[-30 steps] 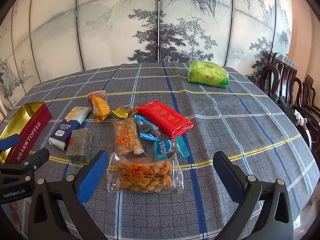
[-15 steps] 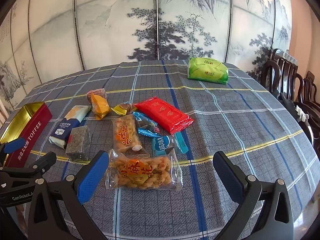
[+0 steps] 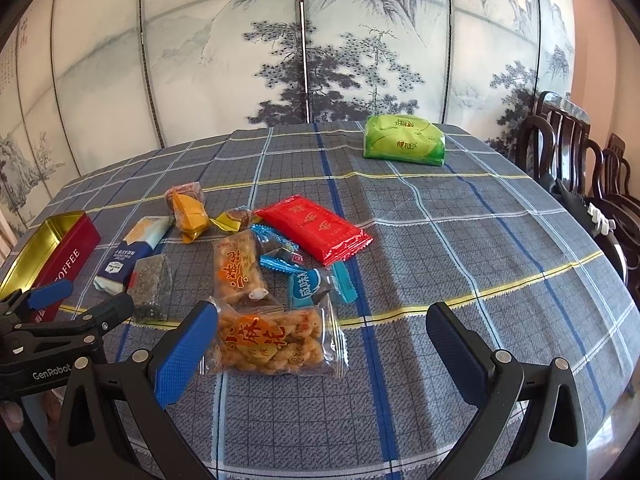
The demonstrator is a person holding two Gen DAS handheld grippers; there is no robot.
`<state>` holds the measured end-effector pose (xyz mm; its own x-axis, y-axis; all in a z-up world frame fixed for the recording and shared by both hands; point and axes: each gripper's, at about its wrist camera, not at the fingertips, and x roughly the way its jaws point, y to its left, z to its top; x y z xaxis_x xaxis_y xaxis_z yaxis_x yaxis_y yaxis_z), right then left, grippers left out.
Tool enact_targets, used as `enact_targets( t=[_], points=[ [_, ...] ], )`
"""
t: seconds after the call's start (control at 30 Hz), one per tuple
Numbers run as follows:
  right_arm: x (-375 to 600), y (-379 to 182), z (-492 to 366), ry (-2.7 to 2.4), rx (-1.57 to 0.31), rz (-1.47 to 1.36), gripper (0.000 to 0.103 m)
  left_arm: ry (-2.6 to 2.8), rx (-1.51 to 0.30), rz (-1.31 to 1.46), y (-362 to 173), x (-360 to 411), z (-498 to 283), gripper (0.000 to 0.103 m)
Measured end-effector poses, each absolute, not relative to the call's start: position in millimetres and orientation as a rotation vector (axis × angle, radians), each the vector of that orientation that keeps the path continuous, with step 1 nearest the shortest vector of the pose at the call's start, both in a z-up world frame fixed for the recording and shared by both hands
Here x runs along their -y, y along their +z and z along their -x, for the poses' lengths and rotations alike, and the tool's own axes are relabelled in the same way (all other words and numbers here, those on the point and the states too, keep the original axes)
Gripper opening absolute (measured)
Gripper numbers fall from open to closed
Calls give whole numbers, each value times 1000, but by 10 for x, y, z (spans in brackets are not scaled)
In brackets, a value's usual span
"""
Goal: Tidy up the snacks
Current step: 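Close the left gripper on the grey square cake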
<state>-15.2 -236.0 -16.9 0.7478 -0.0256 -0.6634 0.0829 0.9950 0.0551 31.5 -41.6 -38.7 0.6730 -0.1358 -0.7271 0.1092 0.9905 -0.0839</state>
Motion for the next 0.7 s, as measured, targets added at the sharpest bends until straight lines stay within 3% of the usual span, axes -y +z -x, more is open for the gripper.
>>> enact_targets(
  t=[0.13,0.2,0.33,0.37,0.4,0.47,0.7],
  points=[
    [2489,-177,168,-69,-722,-108,103,-151,-830,42,-453,557,-426,87],
    [2540,-192,183,-69,-722,-119,103,-160,-851,35,-524,621,-495,72],
    [2600,-226,213,-65,-723,-136,103,-144,-840,-2,-557,694,-544,66],
    [2610,-237,225,-65,-723,-136,103,-144,-838,-12,-553,707,-549,56],
    [2618,-250,226,-65,-725,-136,103,-155,-855,-16,-574,721,-569,39],
    [2635,-272,221,-63,-732,-144,103,-159,-893,-8,-633,719,-605,32],
    [2665,-259,258,-63,-722,-152,103,-183,-882,-1,-598,686,-538,31]
  ],
)
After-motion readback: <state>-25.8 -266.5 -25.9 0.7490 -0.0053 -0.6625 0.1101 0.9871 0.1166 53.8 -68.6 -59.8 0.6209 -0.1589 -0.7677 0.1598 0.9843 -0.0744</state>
